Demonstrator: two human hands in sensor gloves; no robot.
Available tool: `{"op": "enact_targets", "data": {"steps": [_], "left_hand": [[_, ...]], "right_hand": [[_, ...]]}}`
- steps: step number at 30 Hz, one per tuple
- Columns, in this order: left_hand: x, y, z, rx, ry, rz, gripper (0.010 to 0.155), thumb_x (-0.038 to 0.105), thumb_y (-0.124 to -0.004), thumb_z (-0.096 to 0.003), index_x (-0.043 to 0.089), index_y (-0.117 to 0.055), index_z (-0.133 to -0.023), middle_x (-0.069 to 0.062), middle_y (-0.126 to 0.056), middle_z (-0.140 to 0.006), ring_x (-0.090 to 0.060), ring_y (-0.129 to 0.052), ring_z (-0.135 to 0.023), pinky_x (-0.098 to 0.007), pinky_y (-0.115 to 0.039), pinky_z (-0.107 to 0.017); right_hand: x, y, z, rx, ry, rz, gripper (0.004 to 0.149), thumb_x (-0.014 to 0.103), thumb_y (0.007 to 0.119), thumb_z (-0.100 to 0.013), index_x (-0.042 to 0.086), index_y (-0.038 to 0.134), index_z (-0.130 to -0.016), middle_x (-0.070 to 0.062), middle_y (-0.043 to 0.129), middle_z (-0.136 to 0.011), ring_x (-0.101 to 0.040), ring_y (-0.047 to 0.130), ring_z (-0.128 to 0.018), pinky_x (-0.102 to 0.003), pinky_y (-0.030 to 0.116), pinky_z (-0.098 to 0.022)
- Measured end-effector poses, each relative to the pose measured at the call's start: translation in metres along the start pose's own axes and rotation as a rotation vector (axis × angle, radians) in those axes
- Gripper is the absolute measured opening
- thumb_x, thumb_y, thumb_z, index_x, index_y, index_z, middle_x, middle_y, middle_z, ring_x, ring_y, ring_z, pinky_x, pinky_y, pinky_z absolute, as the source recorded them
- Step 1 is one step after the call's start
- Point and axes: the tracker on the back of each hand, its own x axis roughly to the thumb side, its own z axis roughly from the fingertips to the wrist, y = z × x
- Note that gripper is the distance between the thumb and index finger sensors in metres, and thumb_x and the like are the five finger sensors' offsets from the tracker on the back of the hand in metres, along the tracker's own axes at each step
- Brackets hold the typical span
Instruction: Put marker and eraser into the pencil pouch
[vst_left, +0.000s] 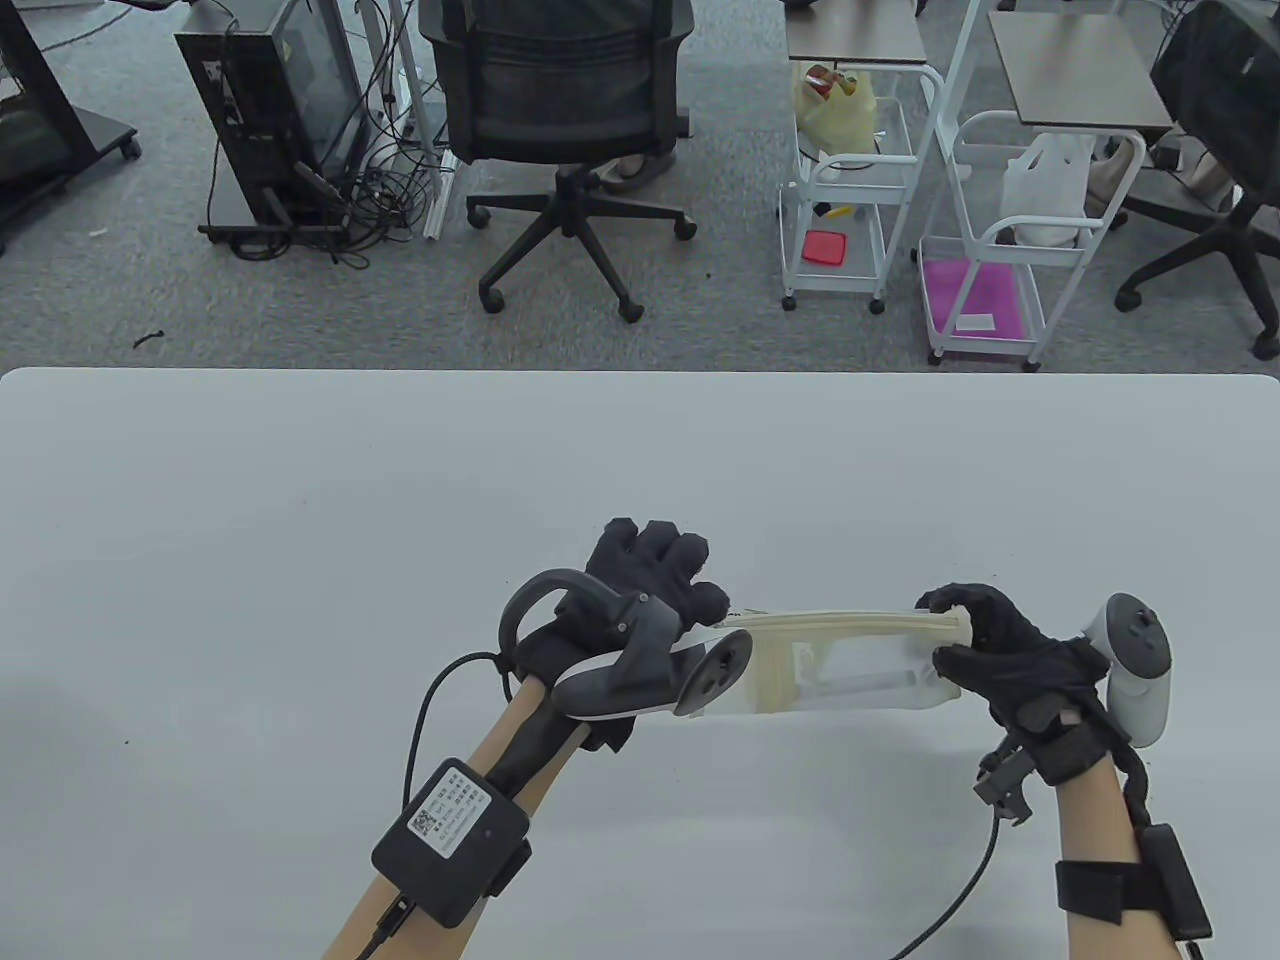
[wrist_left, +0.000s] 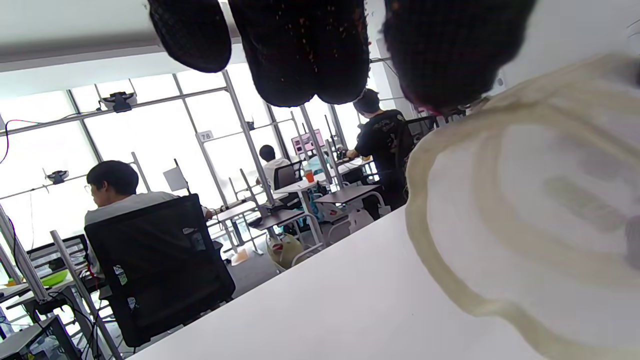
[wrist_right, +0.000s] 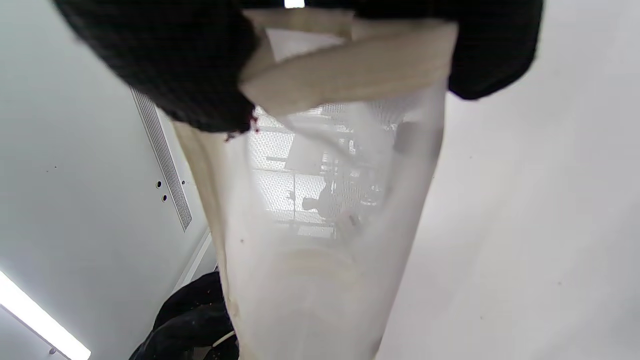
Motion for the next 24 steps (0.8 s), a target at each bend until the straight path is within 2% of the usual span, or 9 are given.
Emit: {"op": "enact_targets", "data": {"steps": [2,7,11,13,16,19,24], "left_hand": [[-0.003,-0.001,0.007,0.026,0.013,-0.022,0.039,0.049,-0.076,-0.0444,0.054,-0.078,-0.083,0.005,-0.077,-0.111,-0.023,-0.081,-0.105,-0.056,-0.067,-0.078],[-0.005,0.002,0.024,0.114,0.047,0.066,0.04,0.049,-0.077,-0.0444,0.05,-0.08,-0.084,0.004,-0.077,-0.112,-0.024,-0.081,-0.105,-0.056,-0.068,-0.078],[-0.014,-0.003,0.039,0.122,0.121,0.207,0.058,0.049,-0.071,-0.0471,0.042,-0.065,-0.104,-0.001,-0.07,-0.119,-0.029,-0.075,-0.109,-0.058,-0.065,-0.079],[-0.017,-0.012,0.047,0.145,0.138,0.308,0.067,0.054,-0.069,-0.0469,0.037,-0.057,-0.111,-0.004,-0.064,-0.122,-0.032,-0.071,-0.111,-0.058,-0.063,-0.079],[-0.016,-0.032,0.054,0.169,0.168,0.423,0.075,0.057,-0.069,-0.046,0.034,-0.05,-0.115,-0.008,-0.056,-0.125,-0.037,-0.061,-0.115,-0.063,-0.056,-0.08],[-0.016,-0.053,0.057,0.195,0.212,0.431,0.08,0.06,-0.069,-0.045,0.032,-0.045,-0.116,-0.009,-0.05,-0.127,-0.039,-0.055,-0.117,-0.064,-0.053,-0.081],[-0.017,-0.076,0.058,0.194,0.214,0.429,0.079,0.06,-0.069,-0.0448,0.031,-0.047,-0.115,-0.009,-0.051,-0.126,-0.039,-0.056,-0.116,-0.063,-0.054,-0.08]], "right_hand": [[-0.001,-0.002,0.0,-0.007,-0.004,-0.024,0.059,0.038,0.093,-0.038,0.031,0.071,-0.092,-0.015,0.063,-0.103,-0.042,0.085,-0.081,-0.057,0.077,-0.052],[0.008,0.004,0.002,-0.004,-0.033,0.001,0.059,0.039,0.093,-0.038,0.031,0.07,-0.093,-0.015,0.063,-0.103,-0.042,0.085,-0.081,-0.057,0.077,-0.052],[0.013,0.011,0.002,-0.04,-0.035,0.079,0.06,0.039,0.093,-0.037,0.032,0.071,-0.092,-0.015,0.063,-0.103,-0.041,0.085,-0.081,-0.056,0.077,-0.052],[0.012,0.018,0.0,-0.047,-0.02,0.124,0.06,0.039,0.093,-0.038,0.032,0.07,-0.093,-0.015,0.063,-0.103,-0.041,0.085,-0.081,-0.057,0.077,-0.052],[0.01,0.03,-0.004,-0.085,0.002,0.206,0.061,0.039,0.093,-0.037,0.032,0.07,-0.093,-0.015,0.062,-0.104,-0.042,0.085,-0.083,-0.057,0.076,-0.053],[0.002,0.043,-0.008,-0.137,0.034,0.276,0.061,0.039,0.093,-0.037,0.033,0.07,-0.093,-0.015,0.063,-0.104,-0.042,0.085,-0.084,-0.057,0.076,-0.054],[-0.019,0.059,-0.015,-0.169,0.128,0.312,0.062,0.038,0.092,-0.037,0.033,0.069,-0.093,-0.016,0.062,-0.105,-0.045,0.083,-0.088,-0.058,0.075,-0.056]]}}
